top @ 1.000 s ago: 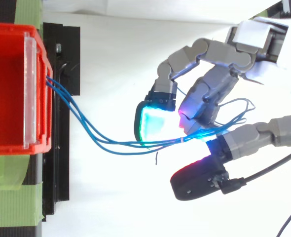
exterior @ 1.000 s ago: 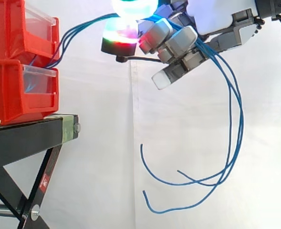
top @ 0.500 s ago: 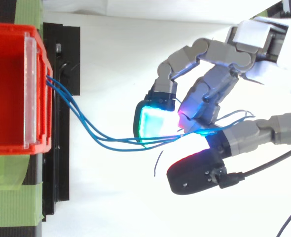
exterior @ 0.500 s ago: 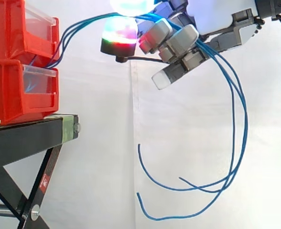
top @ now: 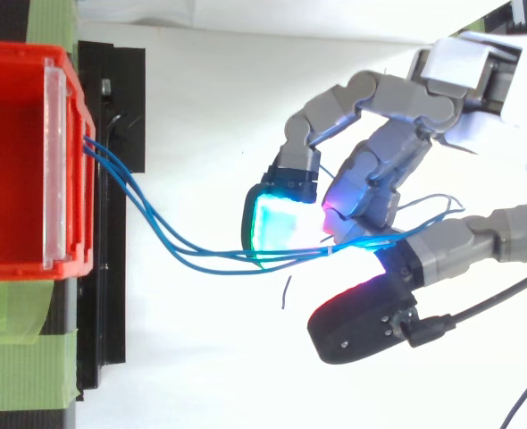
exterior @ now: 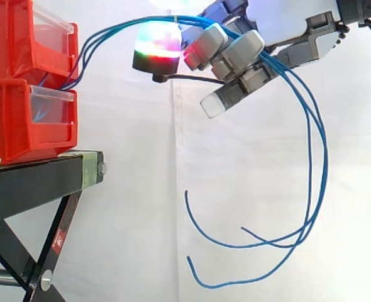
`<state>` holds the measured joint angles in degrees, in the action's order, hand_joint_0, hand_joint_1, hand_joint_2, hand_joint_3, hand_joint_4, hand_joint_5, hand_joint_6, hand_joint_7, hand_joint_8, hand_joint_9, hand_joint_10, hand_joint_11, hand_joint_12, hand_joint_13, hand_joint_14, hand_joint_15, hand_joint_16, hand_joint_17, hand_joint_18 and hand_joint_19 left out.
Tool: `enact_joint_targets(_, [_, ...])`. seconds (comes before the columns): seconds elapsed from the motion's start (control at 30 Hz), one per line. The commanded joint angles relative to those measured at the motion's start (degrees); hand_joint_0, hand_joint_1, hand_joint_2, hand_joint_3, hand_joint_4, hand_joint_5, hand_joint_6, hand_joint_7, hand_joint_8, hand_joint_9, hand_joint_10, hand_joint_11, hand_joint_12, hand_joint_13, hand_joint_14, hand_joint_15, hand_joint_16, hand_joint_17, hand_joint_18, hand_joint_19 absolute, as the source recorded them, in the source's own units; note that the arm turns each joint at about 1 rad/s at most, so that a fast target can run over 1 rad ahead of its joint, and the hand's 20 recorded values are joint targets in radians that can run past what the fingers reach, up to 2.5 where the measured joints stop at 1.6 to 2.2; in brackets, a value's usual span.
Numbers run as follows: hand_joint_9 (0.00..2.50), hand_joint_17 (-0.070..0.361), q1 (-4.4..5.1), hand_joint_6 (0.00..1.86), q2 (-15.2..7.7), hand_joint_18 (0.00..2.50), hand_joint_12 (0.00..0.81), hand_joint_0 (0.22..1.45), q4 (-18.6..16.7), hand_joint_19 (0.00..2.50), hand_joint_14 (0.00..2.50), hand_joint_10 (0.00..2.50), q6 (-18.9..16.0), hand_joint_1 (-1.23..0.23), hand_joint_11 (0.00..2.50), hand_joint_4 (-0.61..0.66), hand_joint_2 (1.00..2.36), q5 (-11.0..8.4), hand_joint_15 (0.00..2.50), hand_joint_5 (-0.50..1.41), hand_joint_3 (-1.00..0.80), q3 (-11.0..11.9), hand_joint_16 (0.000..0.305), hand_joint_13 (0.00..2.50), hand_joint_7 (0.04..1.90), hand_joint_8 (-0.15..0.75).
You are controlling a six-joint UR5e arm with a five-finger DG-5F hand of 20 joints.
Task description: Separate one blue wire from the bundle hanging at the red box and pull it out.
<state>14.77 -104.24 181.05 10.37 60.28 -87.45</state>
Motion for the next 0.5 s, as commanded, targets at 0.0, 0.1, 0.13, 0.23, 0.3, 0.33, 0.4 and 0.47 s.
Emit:
enact_joint_targets(0.0, [1.02,0.127,0.00,0.91,0.00,0.86,0.481,0.48,-0.08,0.53,0.40,0.30,0.00,-0.80,1.51,0.24,1.00,0.01,1.46,-0.19,-0.46,0.00,0.056,1.11,0.85,0.381])
enact_joint_targets(0.1, [1.05,0.122,0.00,0.91,0.00,0.86,0.468,0.50,-0.08,0.54,0.34,0.27,0.00,-0.78,1.53,0.22,1.00,-0.16,1.48,-0.18,-0.43,0.00,0.054,1.16,0.87,0.377])
enact_joint_targets(0.13, [1.08,0.118,0.00,0.90,0.00,0.86,0.449,0.52,-0.08,0.54,0.30,0.24,0.00,-0.77,1.54,0.22,1.01,-0.16,1.52,-0.17,-0.40,0.00,0.052,1.18,0.89,0.366])
enact_joint_targets(0.23, [1.13,0.112,0.00,0.90,0.00,0.88,0.438,0.55,0.01,0.56,0.25,0.19,0.00,-0.75,1.57,0.21,1.01,-0.16,1.55,-0.16,-0.35,0.00,0.050,1.21,0.92,0.351])
enact_joint_targets(0.3, [1.15,0.109,0.00,0.90,0.00,0.88,0.429,0.57,0.01,0.56,0.23,0.17,0.00,-0.74,1.61,0.20,1.01,-0.16,1.58,-0.16,-0.33,0.00,0.049,1.23,0.93,0.349])
enact_joint_targets(0.33, [1.16,0.109,-0.09,0.90,0.00,0.89,0.424,0.58,0.01,0.56,0.22,0.17,0.00,-0.74,1.61,0.19,1.01,-0.16,1.58,-0.15,-0.32,0.00,0.048,1.23,0.93,0.342])
enact_joint_targets(0.4, [1.16,0.108,0.00,0.90,0.00,0.89,0.425,0.58,-0.08,0.56,0.21,0.17,0.00,-0.73,1.59,0.19,1.02,-0.16,1.58,-0.15,-0.31,0.00,0.048,1.24,0.93,0.344])
enact_joint_targets(0.47, [1.16,0.107,0.00,0.90,0.00,0.89,0.420,0.58,-0.08,0.57,0.21,0.16,0.00,-0.73,1.60,0.19,1.02,-0.16,1.59,-0.15,-0.29,0.00,0.048,1.24,0.94,0.344])
